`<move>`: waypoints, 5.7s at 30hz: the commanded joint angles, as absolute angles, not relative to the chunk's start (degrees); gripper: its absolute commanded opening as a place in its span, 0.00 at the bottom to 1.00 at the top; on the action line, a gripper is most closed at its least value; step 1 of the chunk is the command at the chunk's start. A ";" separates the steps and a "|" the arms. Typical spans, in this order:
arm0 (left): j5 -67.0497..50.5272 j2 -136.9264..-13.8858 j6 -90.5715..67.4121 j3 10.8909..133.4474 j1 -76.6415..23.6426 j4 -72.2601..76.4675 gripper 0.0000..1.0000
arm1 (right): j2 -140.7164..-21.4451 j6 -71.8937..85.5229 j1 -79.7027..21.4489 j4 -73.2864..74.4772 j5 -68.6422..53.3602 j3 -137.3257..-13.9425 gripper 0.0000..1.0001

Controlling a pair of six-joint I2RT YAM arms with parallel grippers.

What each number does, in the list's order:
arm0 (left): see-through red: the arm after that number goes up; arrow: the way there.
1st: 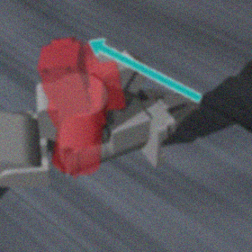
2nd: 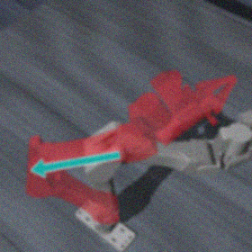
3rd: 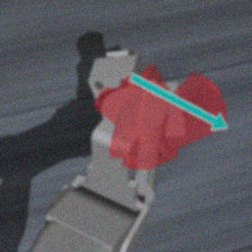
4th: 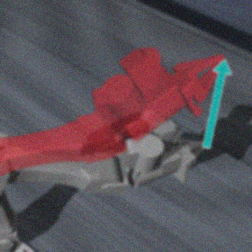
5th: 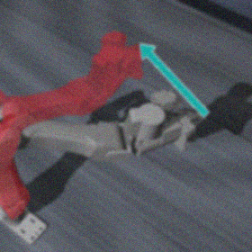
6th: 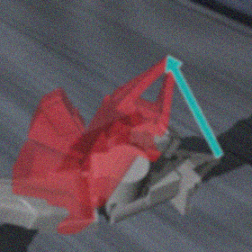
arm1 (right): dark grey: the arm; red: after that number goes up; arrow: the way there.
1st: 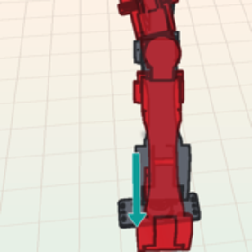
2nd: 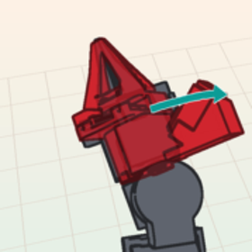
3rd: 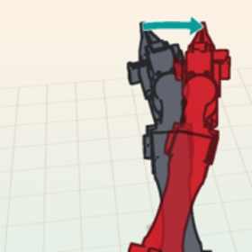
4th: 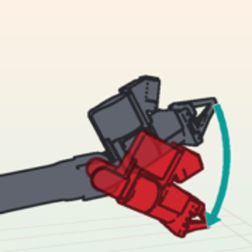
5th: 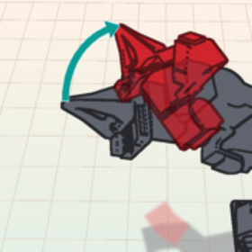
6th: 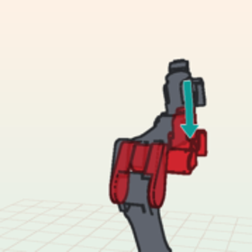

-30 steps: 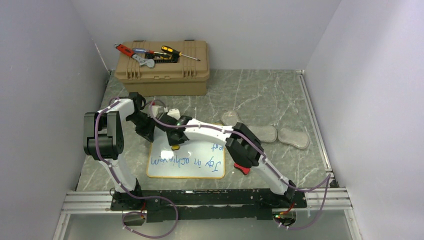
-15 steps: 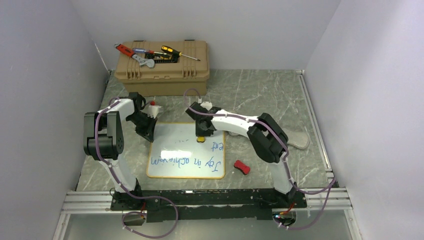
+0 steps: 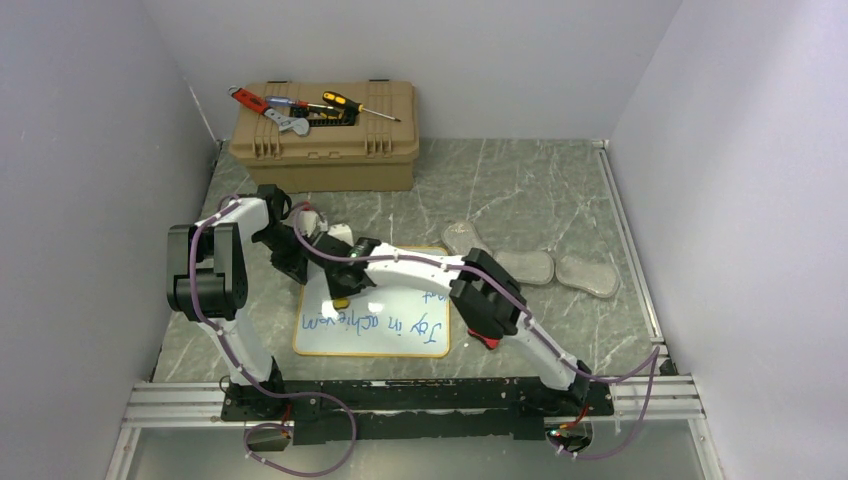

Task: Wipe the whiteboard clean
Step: Erase the whiteboard at the center of the board.

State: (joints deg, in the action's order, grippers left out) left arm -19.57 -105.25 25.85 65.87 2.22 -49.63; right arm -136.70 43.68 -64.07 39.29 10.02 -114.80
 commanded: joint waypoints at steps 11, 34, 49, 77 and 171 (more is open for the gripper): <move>-19.35 -109.47 28.04 61.91 0.35 -45.49 0.00 | -130.44 42.54 -56.41 42.02 11.70 -93.81 0.00; -20.17 -110.24 27.77 62.70 0.35 -45.78 0.00 | -130.06 42.09 -56.78 41.95 13.91 -90.22 0.00; -19.95 -110.13 28.11 62.67 0.44 -46.15 0.00 | -136.25 41.35 -55.45 43.73 12.48 -100.90 0.00; -20.70 -109.57 28.34 62.67 0.48 -46.66 0.00 | -104.72 44.32 -51.68 42.06 15.71 -53.34 0.00; -21.79 -110.18 28.04 65.15 0.43 -48.49 0.00 | -119.16 41.11 -69.08 40.04 7.17 -82.41 0.00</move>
State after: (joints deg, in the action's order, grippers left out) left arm -20.47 -106.67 26.28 67.53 2.04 -51.53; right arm -124.03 38.13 -71.31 38.74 7.07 -95.11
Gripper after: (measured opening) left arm 0.119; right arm 0.230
